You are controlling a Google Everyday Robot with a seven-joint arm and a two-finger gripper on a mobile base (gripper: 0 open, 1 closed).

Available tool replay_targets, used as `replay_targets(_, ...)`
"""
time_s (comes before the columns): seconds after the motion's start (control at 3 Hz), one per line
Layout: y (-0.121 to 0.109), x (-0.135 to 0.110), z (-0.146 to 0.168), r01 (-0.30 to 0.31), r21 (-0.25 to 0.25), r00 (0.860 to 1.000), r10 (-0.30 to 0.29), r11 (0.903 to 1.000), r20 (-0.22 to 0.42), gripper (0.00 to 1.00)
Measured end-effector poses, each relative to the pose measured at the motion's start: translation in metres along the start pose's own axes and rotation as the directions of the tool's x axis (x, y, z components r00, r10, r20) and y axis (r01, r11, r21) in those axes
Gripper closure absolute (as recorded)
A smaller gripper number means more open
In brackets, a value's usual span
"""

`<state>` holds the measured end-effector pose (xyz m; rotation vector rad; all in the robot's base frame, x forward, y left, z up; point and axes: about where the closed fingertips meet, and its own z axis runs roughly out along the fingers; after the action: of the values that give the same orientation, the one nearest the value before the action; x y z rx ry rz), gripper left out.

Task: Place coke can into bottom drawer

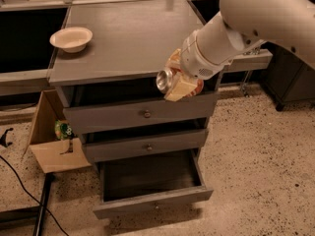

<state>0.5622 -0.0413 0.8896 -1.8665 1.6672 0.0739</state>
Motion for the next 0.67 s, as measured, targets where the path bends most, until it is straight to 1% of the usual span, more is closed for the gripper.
replay_targets(0.33,0.000,0.007,0.012,0.016,-0.008,1.000,-0.016,0.9998,-0.012,1.00)
replay_targets(0.67,-0.002,0.032,0.043,-0.001,-0.037,0.999,-0.001,0.9993,-0.049,1.00)
